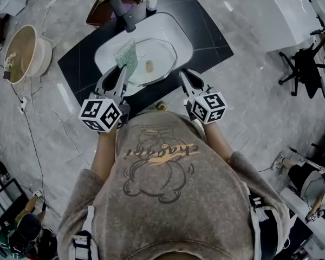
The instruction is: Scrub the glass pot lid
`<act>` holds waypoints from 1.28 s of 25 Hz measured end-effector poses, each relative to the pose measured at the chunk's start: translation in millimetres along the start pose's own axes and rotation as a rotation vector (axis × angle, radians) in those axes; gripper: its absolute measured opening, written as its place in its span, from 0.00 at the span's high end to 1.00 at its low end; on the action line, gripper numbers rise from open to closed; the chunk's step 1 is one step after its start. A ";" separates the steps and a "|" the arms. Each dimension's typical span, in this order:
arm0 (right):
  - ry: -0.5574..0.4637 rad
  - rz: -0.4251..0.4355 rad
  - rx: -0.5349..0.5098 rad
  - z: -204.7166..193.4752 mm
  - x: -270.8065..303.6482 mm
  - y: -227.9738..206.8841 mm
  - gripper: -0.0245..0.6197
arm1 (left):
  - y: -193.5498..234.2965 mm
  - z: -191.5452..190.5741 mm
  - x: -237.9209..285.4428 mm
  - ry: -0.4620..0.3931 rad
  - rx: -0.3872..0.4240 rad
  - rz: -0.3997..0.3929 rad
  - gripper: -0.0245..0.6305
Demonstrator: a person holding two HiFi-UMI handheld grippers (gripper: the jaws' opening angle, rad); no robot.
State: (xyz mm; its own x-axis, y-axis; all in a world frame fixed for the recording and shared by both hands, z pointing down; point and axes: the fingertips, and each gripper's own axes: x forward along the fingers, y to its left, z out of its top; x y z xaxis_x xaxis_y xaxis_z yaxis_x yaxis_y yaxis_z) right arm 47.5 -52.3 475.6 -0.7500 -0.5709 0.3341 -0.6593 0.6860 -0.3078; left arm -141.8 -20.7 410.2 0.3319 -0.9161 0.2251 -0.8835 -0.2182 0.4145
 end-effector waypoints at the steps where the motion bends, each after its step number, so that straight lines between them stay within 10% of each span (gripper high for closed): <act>1: 0.004 -0.009 0.000 -0.4 2.3 -1.0 0.91 | 0.8 0.4 1.7 0.005 0.000 -0.005 0.87; 11: 0.070 -0.052 0.072 -16.3 21.9 -12.1 0.53 | 7.9 -5.5 13.8 0.043 -0.013 -0.026 0.87; 32: 0.483 -0.001 -0.057 -109.4 98.3 -34.9 0.51 | 24.4 -28.1 42.1 0.111 -0.041 -0.035 0.87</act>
State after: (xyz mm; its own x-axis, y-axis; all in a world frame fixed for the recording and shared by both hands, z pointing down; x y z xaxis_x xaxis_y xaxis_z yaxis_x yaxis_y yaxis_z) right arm 2.7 -83.0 616.6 -0.6298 -0.3066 0.7137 -0.6460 0.7170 -0.2620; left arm -140.2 -55.1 454.5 0.3990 -0.8649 0.3047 -0.8573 -0.2339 0.4586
